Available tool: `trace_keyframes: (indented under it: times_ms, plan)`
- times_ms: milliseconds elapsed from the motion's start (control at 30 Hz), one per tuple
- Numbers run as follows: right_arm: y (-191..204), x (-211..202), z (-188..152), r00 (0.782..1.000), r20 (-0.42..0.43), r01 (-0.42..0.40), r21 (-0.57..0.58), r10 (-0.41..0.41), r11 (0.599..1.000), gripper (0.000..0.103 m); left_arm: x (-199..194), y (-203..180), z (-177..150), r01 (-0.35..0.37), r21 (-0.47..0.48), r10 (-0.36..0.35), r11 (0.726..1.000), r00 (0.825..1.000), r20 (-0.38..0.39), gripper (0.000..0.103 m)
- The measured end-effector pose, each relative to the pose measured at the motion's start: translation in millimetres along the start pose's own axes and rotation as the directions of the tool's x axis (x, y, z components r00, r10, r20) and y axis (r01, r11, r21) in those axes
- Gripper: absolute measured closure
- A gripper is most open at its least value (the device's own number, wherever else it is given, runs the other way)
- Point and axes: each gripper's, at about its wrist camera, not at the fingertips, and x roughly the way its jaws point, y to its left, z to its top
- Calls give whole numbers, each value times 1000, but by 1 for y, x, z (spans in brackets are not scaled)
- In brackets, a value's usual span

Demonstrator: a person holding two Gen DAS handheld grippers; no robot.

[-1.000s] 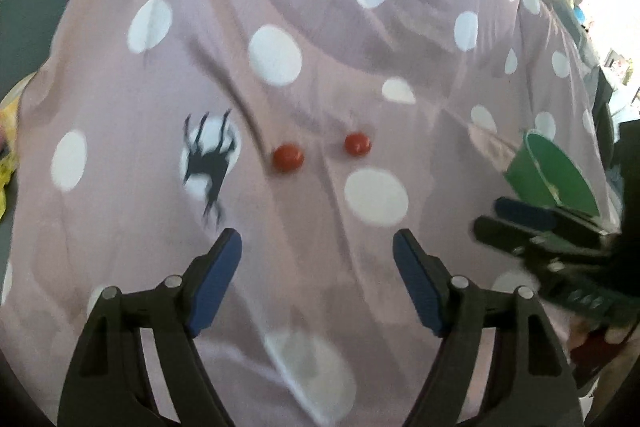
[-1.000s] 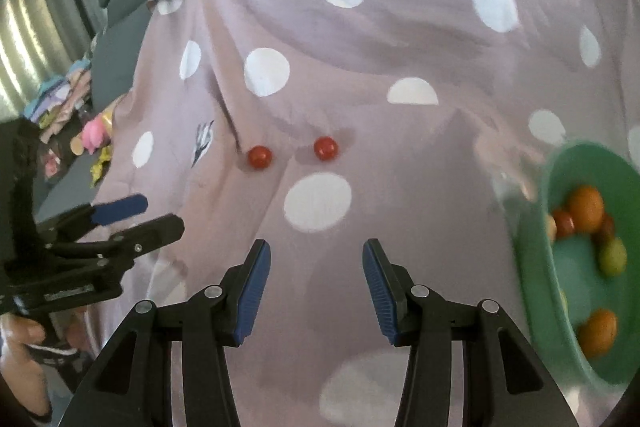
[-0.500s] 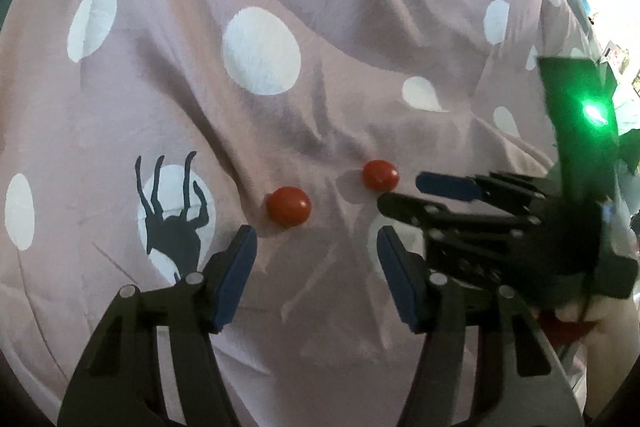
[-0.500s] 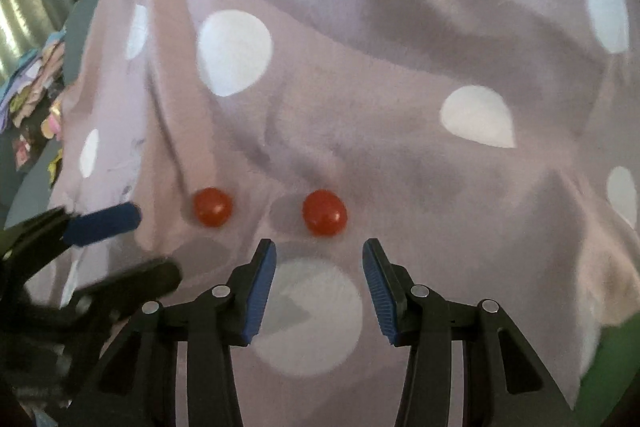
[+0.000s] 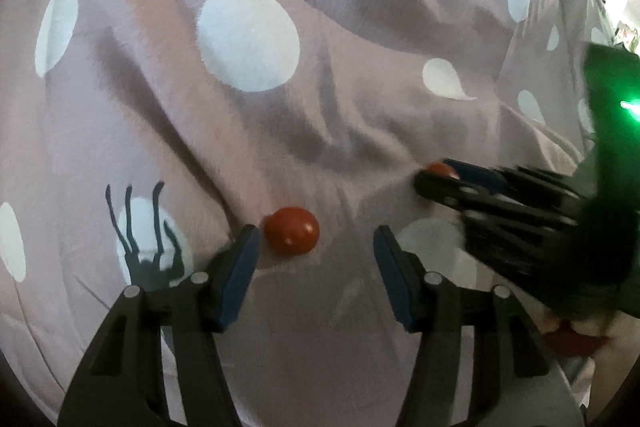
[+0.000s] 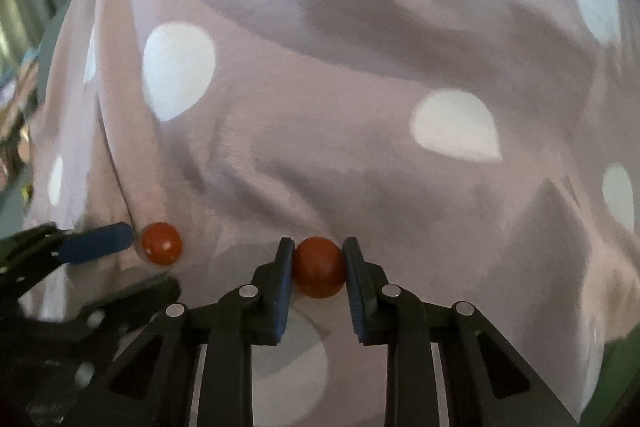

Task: Organize fruits
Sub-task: 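Grasp a red tomato with the right tool while the left tool grasps the other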

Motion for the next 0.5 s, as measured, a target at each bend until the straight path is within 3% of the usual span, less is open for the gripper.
trace_keyframes:
  times_ms: [133,267,500]
  plan:
    - [-16,-25,-8,997,30,-69,70,67,995,77,12,-3,3,-39,47,40,998,999,-30,59]
    - [-19,-52,-9,990,84,-122,77,116,990,77,21,-6,3,-48,105,52,993,998,-38,62]
    - [-25,-62,-11,980,121,-168,94,156,981,77,27,4,5,-28,69,31,997,998,-46,75]
